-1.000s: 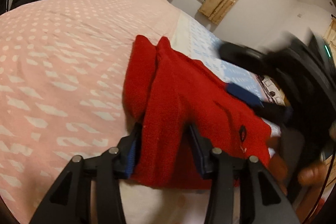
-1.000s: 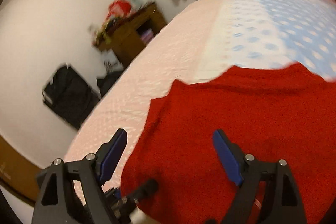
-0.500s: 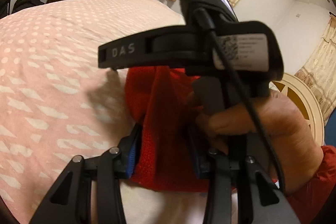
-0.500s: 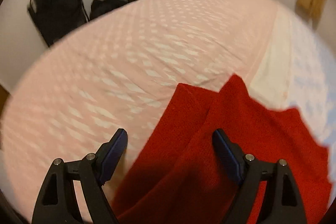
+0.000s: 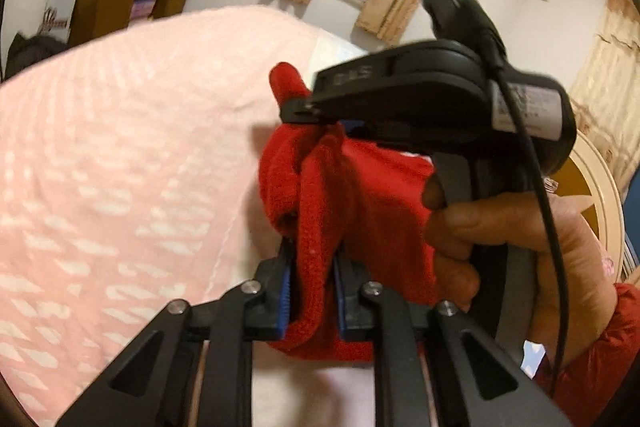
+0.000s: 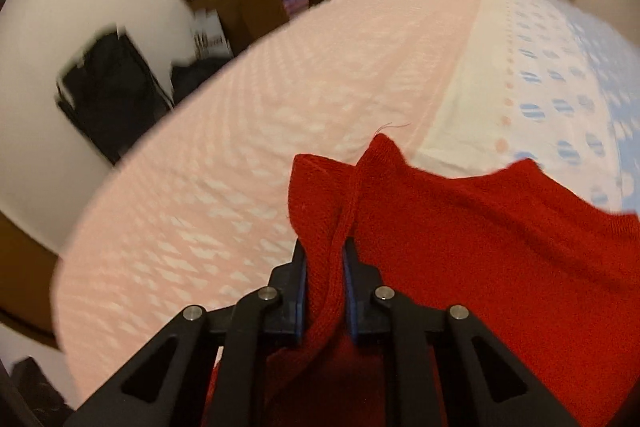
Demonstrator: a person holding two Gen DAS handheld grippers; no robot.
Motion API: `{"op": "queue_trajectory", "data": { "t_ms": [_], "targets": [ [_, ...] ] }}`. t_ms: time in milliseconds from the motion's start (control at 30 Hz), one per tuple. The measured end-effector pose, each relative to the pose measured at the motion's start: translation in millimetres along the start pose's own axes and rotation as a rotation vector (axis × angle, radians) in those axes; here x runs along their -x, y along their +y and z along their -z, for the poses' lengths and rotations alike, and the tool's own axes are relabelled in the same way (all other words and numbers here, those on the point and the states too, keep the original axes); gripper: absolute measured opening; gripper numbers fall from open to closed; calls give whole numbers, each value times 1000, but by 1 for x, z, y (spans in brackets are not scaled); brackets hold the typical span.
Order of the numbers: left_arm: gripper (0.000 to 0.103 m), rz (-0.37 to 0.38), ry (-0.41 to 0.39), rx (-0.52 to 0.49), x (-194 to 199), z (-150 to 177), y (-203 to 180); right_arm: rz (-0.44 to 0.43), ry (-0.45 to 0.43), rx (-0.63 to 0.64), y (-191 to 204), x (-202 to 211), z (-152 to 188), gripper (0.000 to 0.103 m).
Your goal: Fold small clothes
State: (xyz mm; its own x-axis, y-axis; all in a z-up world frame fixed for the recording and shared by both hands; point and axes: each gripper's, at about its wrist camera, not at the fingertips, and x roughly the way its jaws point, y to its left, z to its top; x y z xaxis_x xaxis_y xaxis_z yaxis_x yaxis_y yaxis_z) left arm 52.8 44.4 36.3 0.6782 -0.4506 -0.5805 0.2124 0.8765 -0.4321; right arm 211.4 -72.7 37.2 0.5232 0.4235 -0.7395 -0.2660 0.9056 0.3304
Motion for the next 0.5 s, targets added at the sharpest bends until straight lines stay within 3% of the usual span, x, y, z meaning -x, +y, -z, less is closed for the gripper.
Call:
{"op": "queue_trajectory", "data": {
  "t_ms": [200,500],
  "targets": [
    [17,63,-14,-135,6,-11,-65,-55,-106,-95,-47,73,-11,15],
    [17,188,30,-325,-11,7,-152,48,-199,-137,-136,185,18,15]
  ]
}}
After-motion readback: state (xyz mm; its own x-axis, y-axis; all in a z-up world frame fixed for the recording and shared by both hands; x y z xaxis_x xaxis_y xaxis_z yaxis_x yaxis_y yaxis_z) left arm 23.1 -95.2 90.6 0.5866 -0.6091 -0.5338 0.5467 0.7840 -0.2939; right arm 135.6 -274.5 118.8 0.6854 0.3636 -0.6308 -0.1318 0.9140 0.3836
